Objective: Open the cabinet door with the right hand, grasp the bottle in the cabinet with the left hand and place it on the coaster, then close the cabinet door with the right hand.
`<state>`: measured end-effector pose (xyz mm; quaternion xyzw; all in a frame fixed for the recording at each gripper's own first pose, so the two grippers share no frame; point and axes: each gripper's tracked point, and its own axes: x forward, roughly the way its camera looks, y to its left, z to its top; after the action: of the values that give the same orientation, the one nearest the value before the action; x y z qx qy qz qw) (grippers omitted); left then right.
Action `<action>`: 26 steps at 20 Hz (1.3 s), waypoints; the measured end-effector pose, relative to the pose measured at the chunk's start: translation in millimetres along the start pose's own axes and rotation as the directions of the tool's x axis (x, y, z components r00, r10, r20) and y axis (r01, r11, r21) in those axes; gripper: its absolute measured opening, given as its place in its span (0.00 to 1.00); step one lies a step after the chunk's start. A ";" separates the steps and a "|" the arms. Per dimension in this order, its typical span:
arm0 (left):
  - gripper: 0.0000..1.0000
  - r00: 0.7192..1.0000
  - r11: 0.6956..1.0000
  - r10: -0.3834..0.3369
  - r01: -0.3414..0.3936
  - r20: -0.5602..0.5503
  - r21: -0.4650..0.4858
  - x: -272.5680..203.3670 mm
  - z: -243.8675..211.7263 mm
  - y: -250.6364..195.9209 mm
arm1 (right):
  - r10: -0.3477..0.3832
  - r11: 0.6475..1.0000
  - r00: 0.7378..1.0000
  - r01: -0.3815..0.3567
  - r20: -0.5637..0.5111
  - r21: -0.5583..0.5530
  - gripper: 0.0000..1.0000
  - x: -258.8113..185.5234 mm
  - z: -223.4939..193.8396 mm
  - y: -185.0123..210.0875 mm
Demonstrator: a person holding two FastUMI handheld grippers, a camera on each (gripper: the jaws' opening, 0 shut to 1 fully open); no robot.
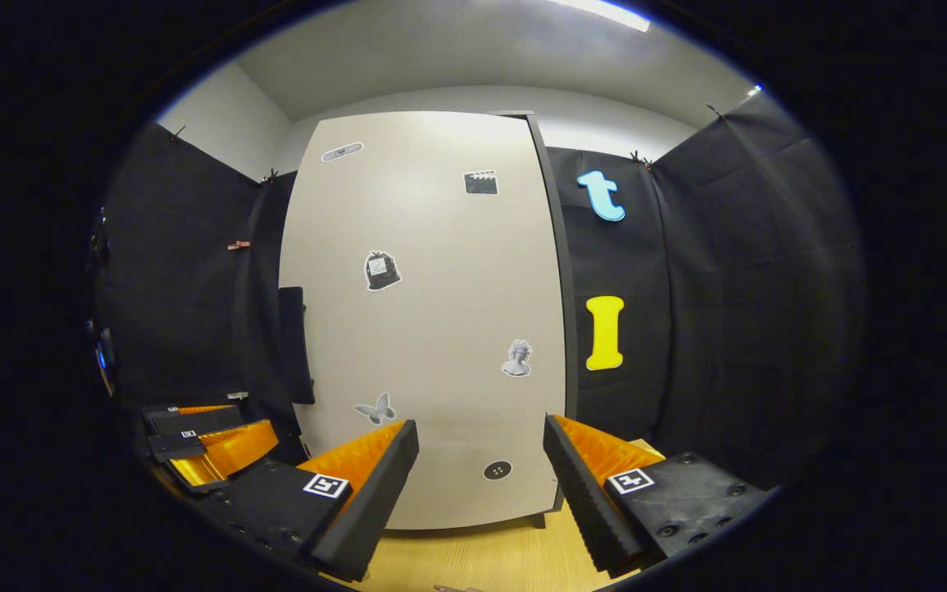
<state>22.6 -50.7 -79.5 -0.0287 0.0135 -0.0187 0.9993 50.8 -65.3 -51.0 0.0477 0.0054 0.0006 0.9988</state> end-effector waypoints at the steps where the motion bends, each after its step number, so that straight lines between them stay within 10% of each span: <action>1: 0.89 1.000 1.000 -0.002 0.002 -0.002 0.000 0.0 -1.4 -0.7 | -0.001 1.000 1.000 0.001 0.003 -0.003 0.98 -0.2 0.7 0.0; 26: 0.89 1.000 1.000 -0.005 0.005 0.010 0.015 -2.6 -1.3 0.4 | 0.042 0.998 0.999 -0.043 -0.023 -0.051 0.98 -4.3 -5.1 7.9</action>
<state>20.0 -50.3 -80.8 -0.0215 0.0083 -0.0211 0.9995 46.4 -57.0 -55.3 0.0220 0.0151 0.0225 0.9994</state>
